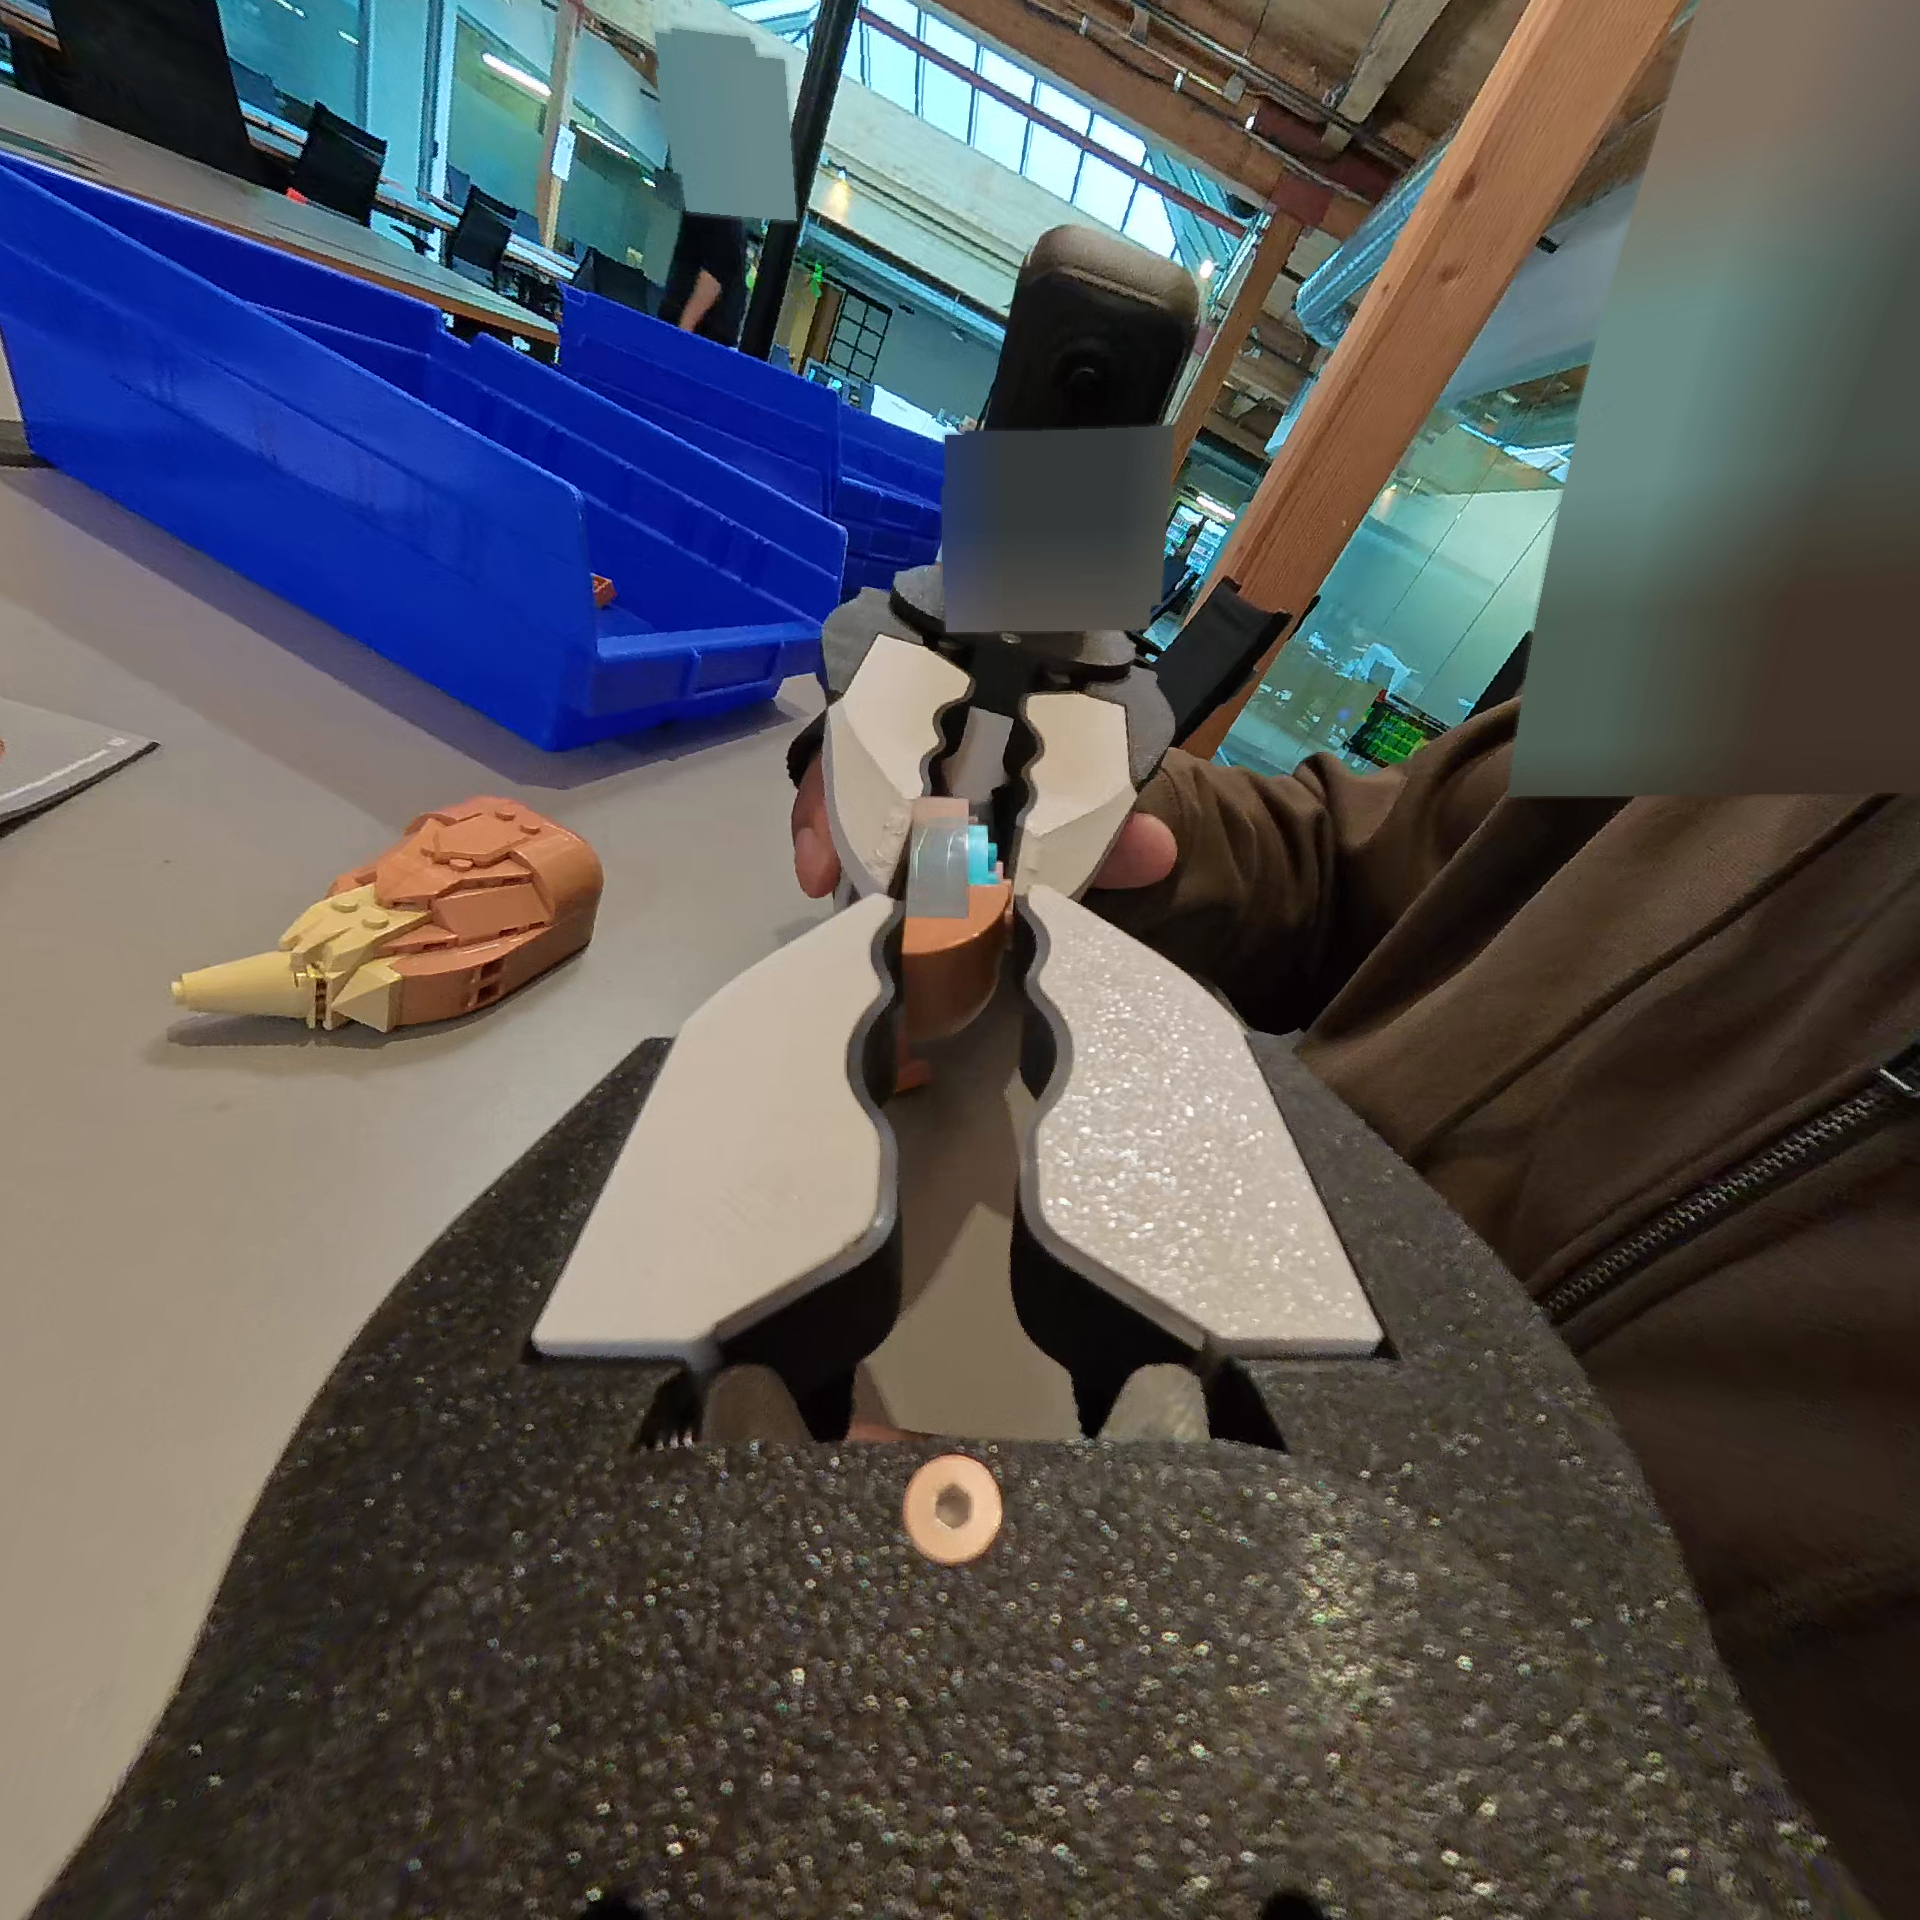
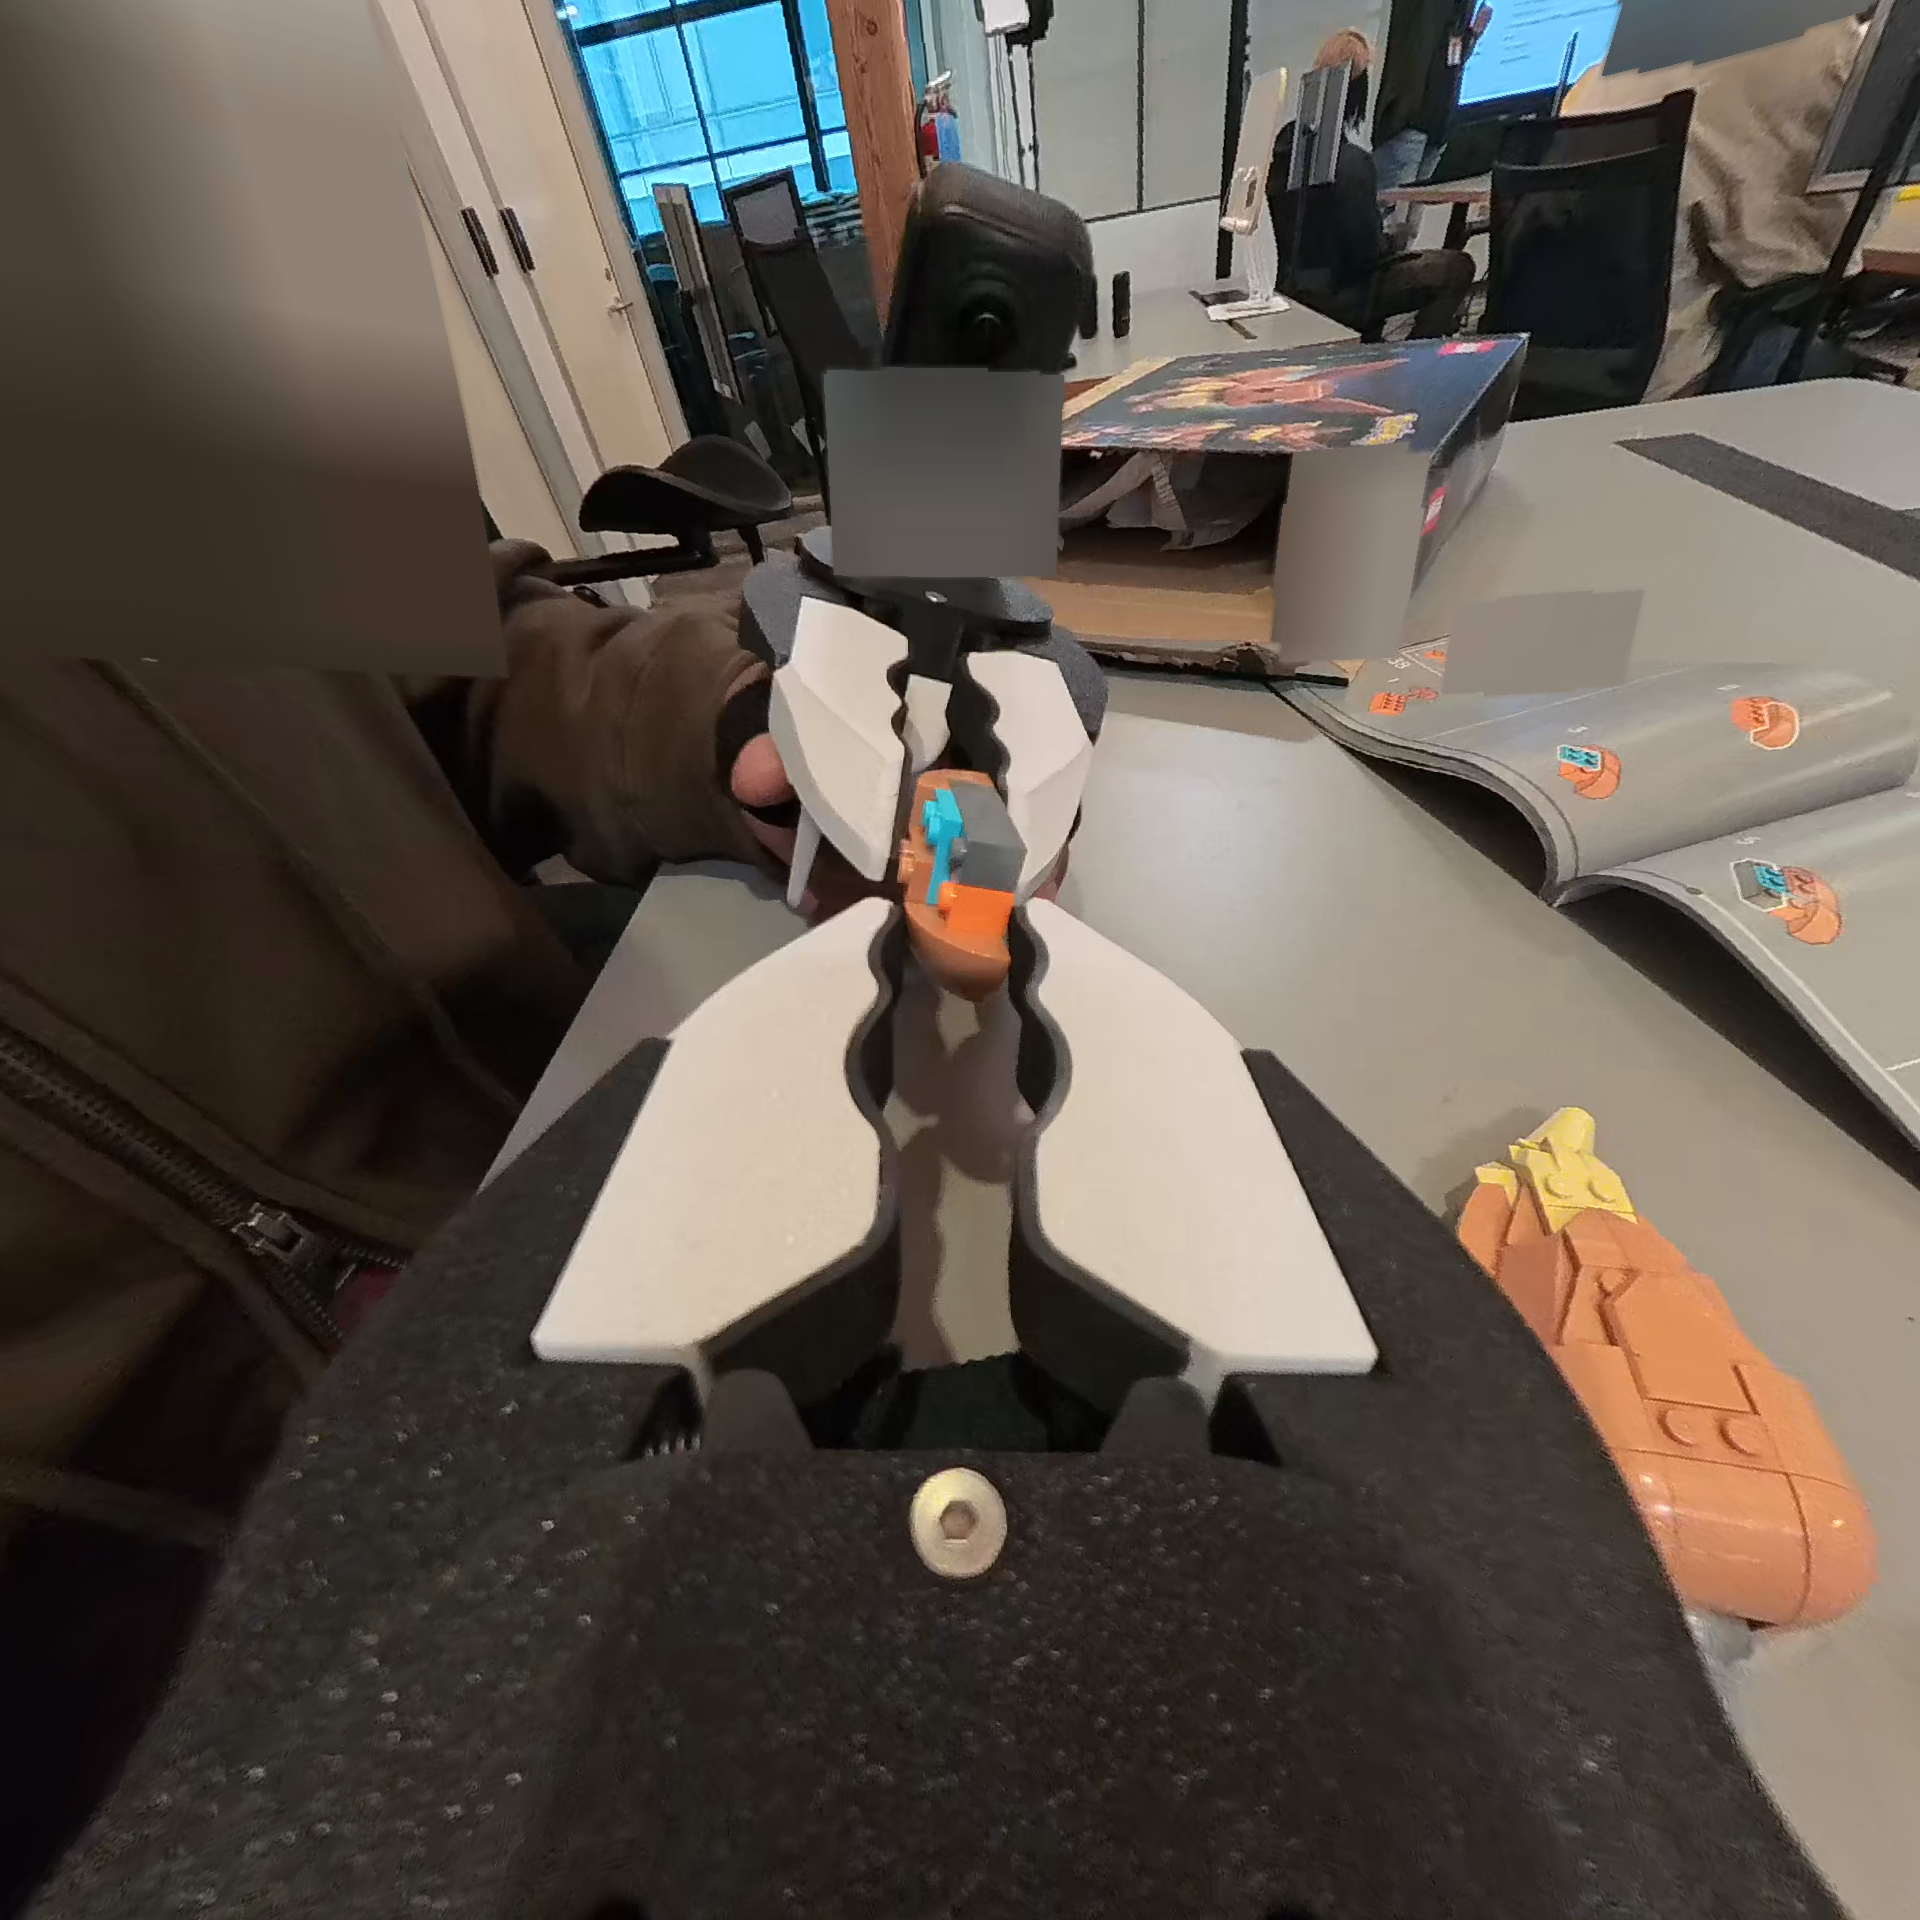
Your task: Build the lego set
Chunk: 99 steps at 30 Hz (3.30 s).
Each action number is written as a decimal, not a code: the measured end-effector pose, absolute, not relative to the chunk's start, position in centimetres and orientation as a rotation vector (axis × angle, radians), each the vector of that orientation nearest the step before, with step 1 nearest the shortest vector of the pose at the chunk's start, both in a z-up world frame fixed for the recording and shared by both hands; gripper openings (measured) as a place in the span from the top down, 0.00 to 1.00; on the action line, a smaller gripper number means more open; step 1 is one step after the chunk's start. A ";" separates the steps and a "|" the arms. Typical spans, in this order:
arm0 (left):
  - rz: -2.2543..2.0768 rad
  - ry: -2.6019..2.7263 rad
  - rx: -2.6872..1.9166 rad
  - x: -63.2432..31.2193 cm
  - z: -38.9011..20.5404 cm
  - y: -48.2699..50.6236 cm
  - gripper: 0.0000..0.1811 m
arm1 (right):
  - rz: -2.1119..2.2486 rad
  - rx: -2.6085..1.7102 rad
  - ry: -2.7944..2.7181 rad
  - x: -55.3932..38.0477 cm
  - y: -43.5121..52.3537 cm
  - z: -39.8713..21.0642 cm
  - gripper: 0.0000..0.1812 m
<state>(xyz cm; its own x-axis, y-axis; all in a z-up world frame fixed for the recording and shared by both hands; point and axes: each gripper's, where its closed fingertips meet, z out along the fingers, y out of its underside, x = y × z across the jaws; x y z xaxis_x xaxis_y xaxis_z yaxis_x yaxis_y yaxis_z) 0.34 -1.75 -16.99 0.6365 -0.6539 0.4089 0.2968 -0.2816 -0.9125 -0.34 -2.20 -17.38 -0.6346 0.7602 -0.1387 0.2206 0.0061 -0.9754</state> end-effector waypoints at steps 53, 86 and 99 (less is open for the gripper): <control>-0.880 0.629 -1.978 0.7 -22.4 0.7 0.90 | 0.816 -1.281 -2.242 3.3 1.9 -25.8 0.87; -0.817 0.673 -1.875 0.8 -21.4 0.2 0.90 | 0.870 -1.277 -2.457 1.3 1.2 -21.4 0.89; -0.684 0.608 -1.758 -0.5 -19.8 1.4 0.90 | 1.307 -1.576 -2.143 -0.3 2.4 -19.2 0.89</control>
